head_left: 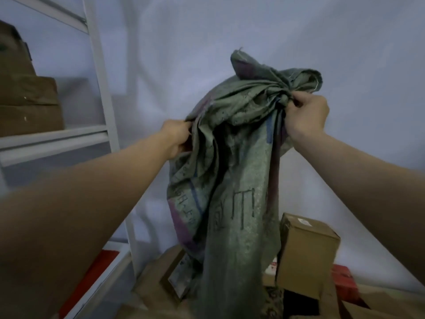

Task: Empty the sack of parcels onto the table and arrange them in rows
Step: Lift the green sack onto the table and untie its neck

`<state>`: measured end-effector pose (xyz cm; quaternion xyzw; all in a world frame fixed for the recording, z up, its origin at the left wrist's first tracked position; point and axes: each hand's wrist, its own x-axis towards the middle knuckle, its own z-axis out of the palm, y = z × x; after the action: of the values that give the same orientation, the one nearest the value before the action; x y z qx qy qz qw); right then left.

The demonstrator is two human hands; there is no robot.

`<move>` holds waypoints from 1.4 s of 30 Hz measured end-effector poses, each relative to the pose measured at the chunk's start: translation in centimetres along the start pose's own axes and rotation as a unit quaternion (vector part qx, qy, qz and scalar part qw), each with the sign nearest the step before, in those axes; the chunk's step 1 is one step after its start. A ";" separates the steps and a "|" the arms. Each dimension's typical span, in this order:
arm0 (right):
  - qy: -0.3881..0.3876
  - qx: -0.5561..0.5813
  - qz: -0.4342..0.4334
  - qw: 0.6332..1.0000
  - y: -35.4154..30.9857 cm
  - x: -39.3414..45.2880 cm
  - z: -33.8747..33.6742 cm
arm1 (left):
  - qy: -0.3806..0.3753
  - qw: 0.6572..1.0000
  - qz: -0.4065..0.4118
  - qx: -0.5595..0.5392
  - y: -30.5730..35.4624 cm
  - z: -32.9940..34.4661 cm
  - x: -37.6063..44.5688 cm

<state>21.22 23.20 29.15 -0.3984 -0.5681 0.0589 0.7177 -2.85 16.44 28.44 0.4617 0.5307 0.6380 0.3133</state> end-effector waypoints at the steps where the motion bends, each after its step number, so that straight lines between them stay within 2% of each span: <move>1: -0.004 -0.006 -0.003 1.000 0.3 -0.2 -0.4 | 0.008 1.000 -0.016 0.008 -0.4 -0.2 -0.4; 8: -0.005 0.015 -0.009 1.000 0.2 0.3 -2.5 | 0.066 0.997 0.024 0.042 1.6 0.6 -2.7; 14: 0.015 0.061 -0.019 0.998 -1.1 0.3 -4.6 | 0.116 0.980 0.142 0.079 3.3 1.2 -3.6; 15: 0.007 0.052 -0.019 0.998 -0.8 0.0 -4.9 | 0.109 0.979 0.132 0.108 2.9 1.2 -3.9; 17: -0.016 0.026 -0.015 0.999 0.1 -0.7 -5.3 | 0.072 0.984 0.063 0.153 1.6 1.2 -5.0; 19: -0.031 0.015 -0.014 0.999 1.1 -1.5 -5.4 | 0.057 0.986 0.013 0.157 0.5 1.0 -6.1; 23: -0.037 0.022 0.007 0.999 1.9 -3.0 -5.6 | 0.083 0.987 0.001 0.136 -0.3 0.6 -7.8; 28: -0.050 0.031 0.031 0.998 1.5 -4.7 -5.6 | 0.097 0.981 -0.028 0.168 -1.6 -0.3 -9.7; 33: -0.036 0.041 0.057 0.997 1.2 -6.1 -5.5 | 0.069 0.966 -0.069 0.237 -3.1 -2.7 -10.4; 42: 0.001 0.027 0.064 0.998 -0.1 -4.9 -3.9 | -0.022 0.927 -0.057 0.370 -5.2 -8.3 -6.7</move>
<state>22.85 18.45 25.30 -0.4145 -0.5388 0.1200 0.7236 -8.49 8.50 21.57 0.5279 0.7470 0.3675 0.1677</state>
